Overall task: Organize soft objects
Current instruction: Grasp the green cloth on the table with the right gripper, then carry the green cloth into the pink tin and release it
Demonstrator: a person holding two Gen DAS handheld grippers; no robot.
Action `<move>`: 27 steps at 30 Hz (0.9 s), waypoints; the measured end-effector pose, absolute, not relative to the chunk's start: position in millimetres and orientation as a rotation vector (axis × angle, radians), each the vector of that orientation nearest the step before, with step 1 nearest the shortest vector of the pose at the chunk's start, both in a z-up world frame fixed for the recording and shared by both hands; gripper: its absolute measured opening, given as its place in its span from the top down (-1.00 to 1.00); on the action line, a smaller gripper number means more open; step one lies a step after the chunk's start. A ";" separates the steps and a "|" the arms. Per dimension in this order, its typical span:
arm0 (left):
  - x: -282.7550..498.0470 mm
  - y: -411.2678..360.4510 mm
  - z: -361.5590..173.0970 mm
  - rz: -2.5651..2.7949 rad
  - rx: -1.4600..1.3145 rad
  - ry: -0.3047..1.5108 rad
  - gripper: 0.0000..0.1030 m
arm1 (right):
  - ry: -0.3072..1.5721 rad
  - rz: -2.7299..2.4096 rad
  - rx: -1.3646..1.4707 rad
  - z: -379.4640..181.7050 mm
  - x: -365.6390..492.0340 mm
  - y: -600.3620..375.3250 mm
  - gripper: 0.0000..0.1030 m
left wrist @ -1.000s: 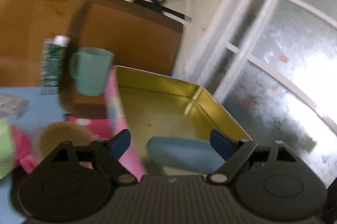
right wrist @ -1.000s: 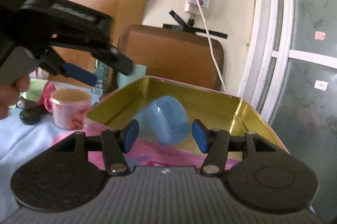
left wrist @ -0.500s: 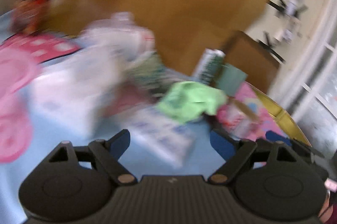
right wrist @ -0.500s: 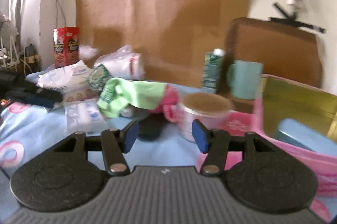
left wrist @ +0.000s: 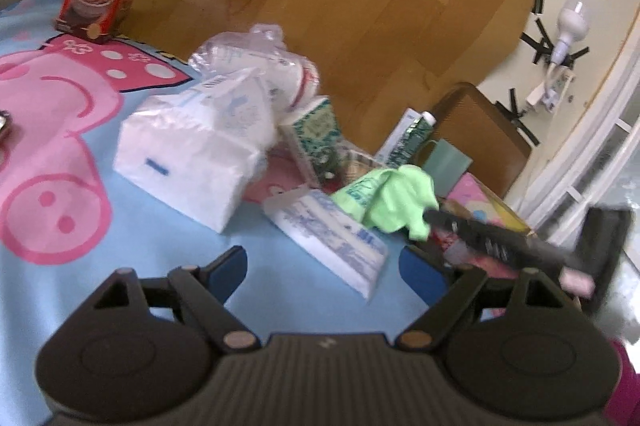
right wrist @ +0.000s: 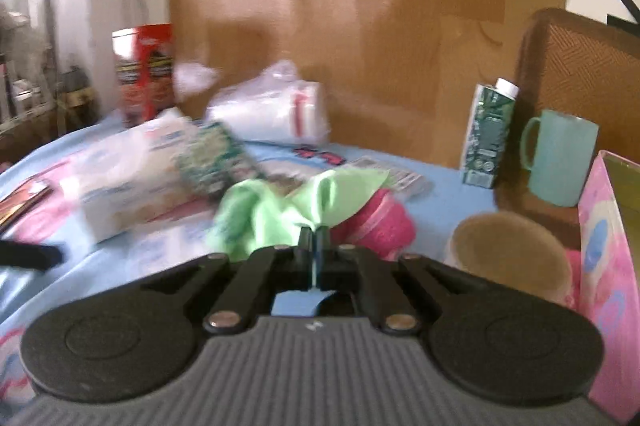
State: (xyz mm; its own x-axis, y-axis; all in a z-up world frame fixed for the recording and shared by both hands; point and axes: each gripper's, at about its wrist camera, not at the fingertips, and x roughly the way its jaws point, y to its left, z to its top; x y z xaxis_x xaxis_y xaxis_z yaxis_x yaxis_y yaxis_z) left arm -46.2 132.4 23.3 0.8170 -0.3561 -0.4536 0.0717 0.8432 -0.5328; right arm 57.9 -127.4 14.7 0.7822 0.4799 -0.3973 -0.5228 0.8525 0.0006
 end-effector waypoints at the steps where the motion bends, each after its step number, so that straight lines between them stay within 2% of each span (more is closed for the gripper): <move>1: -43.9 129.7 24.0 -0.253 -0.527 0.576 -0.67 | 0.396 0.557 -0.115 13.6 45.0 -127.7 0.93; 4: -35.2 114.9 26.9 -0.316 -0.541 0.590 -0.69 | 0.393 0.586 -0.096 10.2 5.9 -133.7 0.93; 7: -25.3 96.2 27.7 -0.402 -0.551 0.618 -0.81 | 0.380 0.583 -0.089 3.5 -32.8 -145.4 0.93; 12: -12.0 51.4 23.1 -0.540 -0.513 0.698 -0.81 | 0.445 0.566 -0.099 -15.3 -57.3 -150.1 0.84; 14: -9.5 36.7 19.6 -0.553 -0.490 0.730 -0.78 | 0.451 0.536 -0.109 -18.9 -52.5 -145.2 0.51; 15: -9.2 31.1 18.4 -0.552 -0.479 0.748 -0.69 | 0.459 0.530 -0.096 -19.5 -47.3 -144.3 0.17; 16: -9.1 25.2 16.4 -0.551 -0.465 0.771 -0.61 | 0.467 0.532 -0.082 -20.1 -41.3 -143.0 -0.05; 17: -8.7 20.1 14.7 -0.556 -0.452 0.791 -0.44 | 0.476 0.540 -0.071 -21.5 -34.7 -142.2 -0.07; 19: -9.3 13.1 13.7 -0.551 -0.429 0.804 -0.34 | 0.486 0.564 -0.058 -26.5 -31.3 -149.7 -0.06; 20: -9.0 8.5 14.7 -0.555 -0.417 0.809 -0.12 | 0.490 0.577 -0.053 -28.9 -28.0 -149.2 -0.05; 21: -6.9 5.8 15.1 -0.578 -0.420 0.825 0.08 | 0.486 0.594 -0.052 -30.5 -26.7 -151.3 0.17; 22: -4.3 0.6 15.8 -0.615 -0.438 0.845 0.13 | 0.474 0.600 -0.052 -30.8 -27.9 -151.0 0.73; 23: -3.1 -5.1 18.6 -0.634 -0.441 0.848 0.13 | 0.470 0.605 -0.048 -29.6 -29.0 -149.4 0.81; 27: 3.8 -43.8 47.0 -0.714 -0.319 0.783 0.13 | 0.342 0.487 -0.058 -21.5 -46.9 -164.1 0.81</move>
